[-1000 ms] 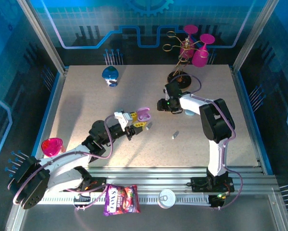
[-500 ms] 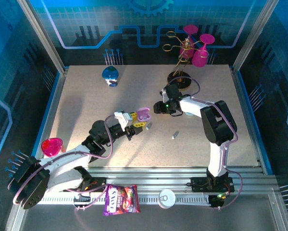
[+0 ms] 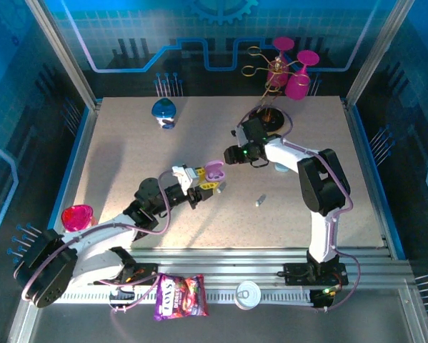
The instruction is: Insert wireless bluetooth earbuds into charging case
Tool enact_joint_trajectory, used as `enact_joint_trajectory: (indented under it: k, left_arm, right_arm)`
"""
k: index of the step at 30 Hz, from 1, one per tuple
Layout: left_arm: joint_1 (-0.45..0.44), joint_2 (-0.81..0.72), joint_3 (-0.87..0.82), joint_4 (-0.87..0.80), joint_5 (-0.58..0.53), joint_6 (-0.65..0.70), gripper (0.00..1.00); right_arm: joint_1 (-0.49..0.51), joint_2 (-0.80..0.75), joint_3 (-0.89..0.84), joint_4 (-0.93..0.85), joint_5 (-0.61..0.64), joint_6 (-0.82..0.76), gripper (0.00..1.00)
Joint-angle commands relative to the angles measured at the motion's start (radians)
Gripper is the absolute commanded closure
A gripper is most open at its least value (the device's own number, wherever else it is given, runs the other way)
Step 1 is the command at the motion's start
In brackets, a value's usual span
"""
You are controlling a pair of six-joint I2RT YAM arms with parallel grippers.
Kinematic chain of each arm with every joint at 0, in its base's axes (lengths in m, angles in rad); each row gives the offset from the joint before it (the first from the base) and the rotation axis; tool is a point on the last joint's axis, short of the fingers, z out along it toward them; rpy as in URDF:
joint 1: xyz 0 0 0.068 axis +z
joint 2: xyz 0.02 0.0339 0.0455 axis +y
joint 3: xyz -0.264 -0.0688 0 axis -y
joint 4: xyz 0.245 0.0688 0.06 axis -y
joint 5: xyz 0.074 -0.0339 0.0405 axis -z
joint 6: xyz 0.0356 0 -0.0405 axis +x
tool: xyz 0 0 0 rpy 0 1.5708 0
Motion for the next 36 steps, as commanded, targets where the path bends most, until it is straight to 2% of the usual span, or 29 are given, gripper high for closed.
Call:
enact_joint_trajectory:
  k: [1,11,18,29,36]
  left_arm:
    - [0.004,0.013,0.036,0.043,0.032,-0.021,0.78]
    - [0.004,-0.022,0.03,0.002,0.028,-0.013,0.78]
    - [0.005,-0.043,0.021,-0.008,0.026,-0.013,0.78]
    - [0.004,-0.024,0.018,0.012,0.028,-0.025,0.78]
    - [0.004,-0.008,0.029,0.016,0.036,-0.027,0.78]
  right_arm:
    - [0.01,0.067,0.066,-0.042,0.009,-0.043,0.46]
    - [0.01,0.197,0.206,-0.109,-0.052,-0.05,0.46]
    - [0.006,0.117,0.097,-0.098,-0.049,-0.039,0.46]
    - [0.005,-0.012,-0.066,-0.048,-0.11,0.019,0.46]
    - [0.009,-0.015,-0.045,-0.102,-0.025,-0.053,0.46]
